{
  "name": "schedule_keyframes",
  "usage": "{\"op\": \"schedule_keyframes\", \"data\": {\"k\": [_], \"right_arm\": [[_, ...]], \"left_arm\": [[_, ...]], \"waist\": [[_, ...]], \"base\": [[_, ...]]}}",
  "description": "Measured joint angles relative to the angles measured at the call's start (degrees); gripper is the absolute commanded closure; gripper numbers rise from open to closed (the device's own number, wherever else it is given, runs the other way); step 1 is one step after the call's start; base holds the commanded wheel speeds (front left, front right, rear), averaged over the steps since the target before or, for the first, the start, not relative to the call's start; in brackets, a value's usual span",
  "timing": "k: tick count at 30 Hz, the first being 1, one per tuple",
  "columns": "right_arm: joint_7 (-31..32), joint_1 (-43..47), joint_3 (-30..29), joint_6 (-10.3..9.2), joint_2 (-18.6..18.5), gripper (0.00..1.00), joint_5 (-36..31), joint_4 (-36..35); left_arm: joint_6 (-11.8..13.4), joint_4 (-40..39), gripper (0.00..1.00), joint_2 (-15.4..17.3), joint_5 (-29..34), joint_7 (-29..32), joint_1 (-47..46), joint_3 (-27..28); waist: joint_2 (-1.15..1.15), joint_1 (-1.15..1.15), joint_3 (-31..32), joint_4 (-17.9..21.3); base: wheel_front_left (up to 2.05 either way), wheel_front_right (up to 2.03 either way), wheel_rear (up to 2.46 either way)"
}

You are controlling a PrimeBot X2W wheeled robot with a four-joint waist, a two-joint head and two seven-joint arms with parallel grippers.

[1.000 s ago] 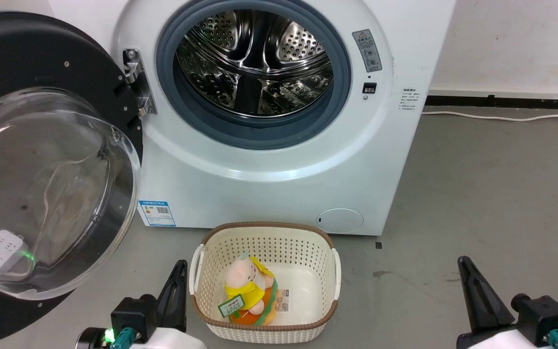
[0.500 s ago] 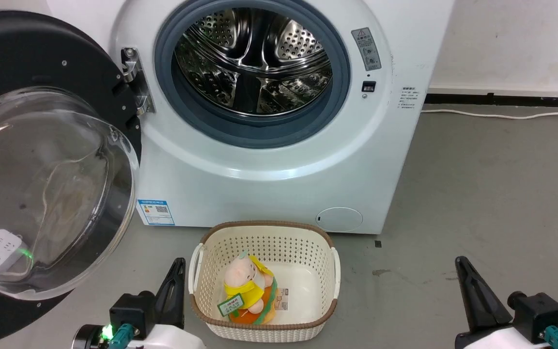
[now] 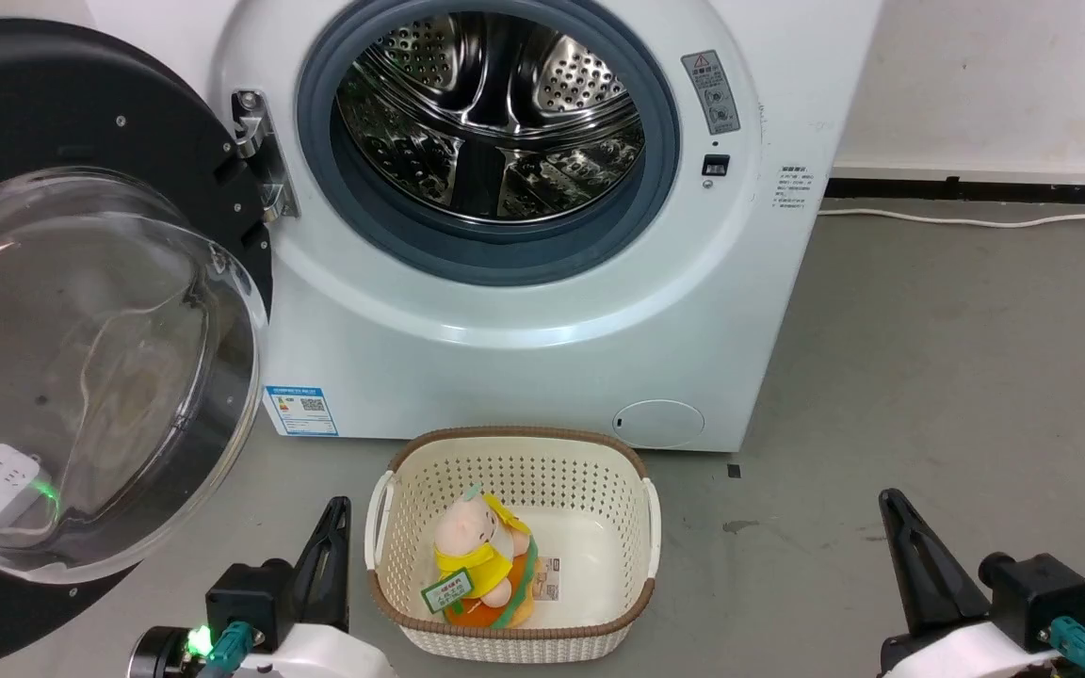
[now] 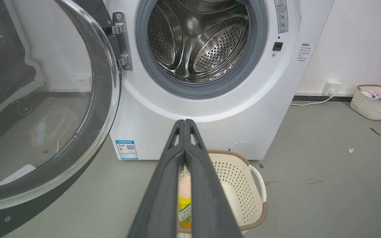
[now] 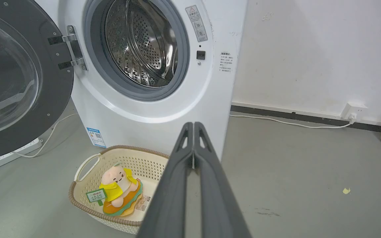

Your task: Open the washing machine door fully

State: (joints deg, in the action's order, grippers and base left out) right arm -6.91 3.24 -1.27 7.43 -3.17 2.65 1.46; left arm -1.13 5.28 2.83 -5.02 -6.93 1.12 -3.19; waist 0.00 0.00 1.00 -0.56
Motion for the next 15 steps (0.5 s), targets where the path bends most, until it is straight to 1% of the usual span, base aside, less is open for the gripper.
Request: {"op": "schedule_keyframes", "data": {"k": [15], "right_arm": [[1.78, -0.38, 0.30, 0.01, 0.01, 1.00, -0.73, -0.24]], "left_arm": [[0.20, -1.32, 1.00, 0.00, 1.41, 1.83, -0.03, 0.55]], "waist": [[0.00, -0.01, -0.26, 0.15]], "base": [[0.00, 0.00, 0.00]]}}
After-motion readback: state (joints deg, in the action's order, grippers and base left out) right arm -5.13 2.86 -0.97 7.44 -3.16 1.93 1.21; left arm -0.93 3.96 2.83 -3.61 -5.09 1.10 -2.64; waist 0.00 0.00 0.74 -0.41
